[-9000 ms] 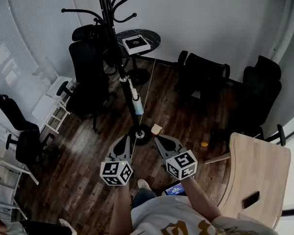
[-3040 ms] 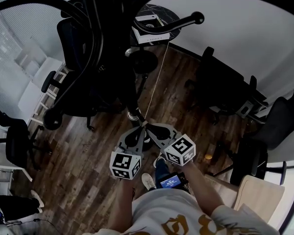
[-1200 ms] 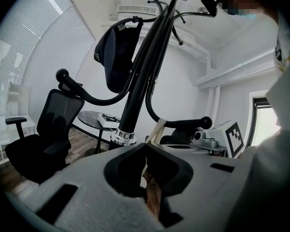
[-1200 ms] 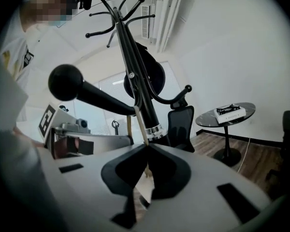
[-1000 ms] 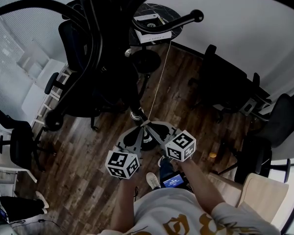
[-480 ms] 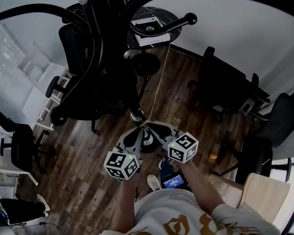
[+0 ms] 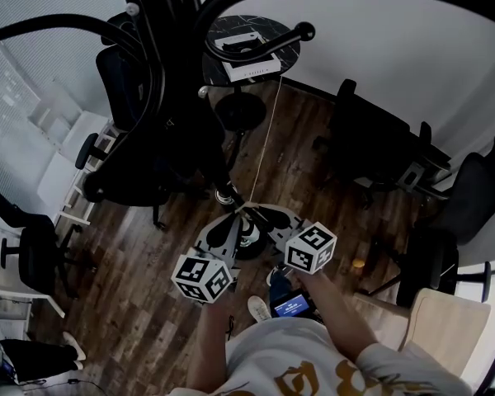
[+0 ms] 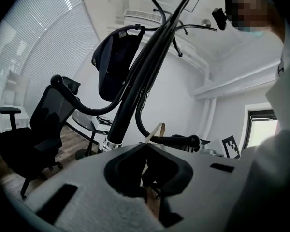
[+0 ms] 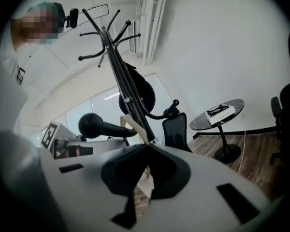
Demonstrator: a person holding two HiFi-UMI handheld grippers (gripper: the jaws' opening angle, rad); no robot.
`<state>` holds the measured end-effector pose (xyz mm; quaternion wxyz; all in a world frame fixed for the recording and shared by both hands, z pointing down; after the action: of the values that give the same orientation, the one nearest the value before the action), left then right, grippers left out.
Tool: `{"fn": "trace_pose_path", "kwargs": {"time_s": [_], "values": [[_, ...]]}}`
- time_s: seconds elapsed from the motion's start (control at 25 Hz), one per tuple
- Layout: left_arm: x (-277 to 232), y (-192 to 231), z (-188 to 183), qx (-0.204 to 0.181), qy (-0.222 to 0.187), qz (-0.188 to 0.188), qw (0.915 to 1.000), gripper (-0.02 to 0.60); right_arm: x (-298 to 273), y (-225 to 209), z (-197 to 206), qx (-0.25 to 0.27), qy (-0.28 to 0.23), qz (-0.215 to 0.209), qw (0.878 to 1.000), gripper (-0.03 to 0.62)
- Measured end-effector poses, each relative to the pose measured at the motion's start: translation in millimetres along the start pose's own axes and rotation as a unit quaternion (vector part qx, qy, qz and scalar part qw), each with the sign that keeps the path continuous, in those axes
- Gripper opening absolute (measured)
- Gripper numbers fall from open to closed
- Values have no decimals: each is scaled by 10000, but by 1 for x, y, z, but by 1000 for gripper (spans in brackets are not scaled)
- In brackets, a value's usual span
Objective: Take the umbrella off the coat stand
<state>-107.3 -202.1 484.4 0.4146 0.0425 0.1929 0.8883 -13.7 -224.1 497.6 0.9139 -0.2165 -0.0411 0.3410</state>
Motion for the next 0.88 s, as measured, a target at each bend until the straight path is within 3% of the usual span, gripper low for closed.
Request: {"fn": "trace_pose_path", "kwargs": {"time_s": [0.88], "values": [[3, -28, -9, -76, -97, 271, 9996, 23, 30, 12, -14, 8, -221, 52, 9997, 14]]}}
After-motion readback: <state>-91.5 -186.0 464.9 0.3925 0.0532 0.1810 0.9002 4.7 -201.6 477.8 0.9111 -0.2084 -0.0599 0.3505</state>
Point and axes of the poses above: the fingertips, and each gripper's own axes: x backward along the fingers, y to its left, z out of its underside, the point moved 4 cm from there along x, backward along the fingers, and after that the axes turned 4 degrees about z, right-handed, at the moved point
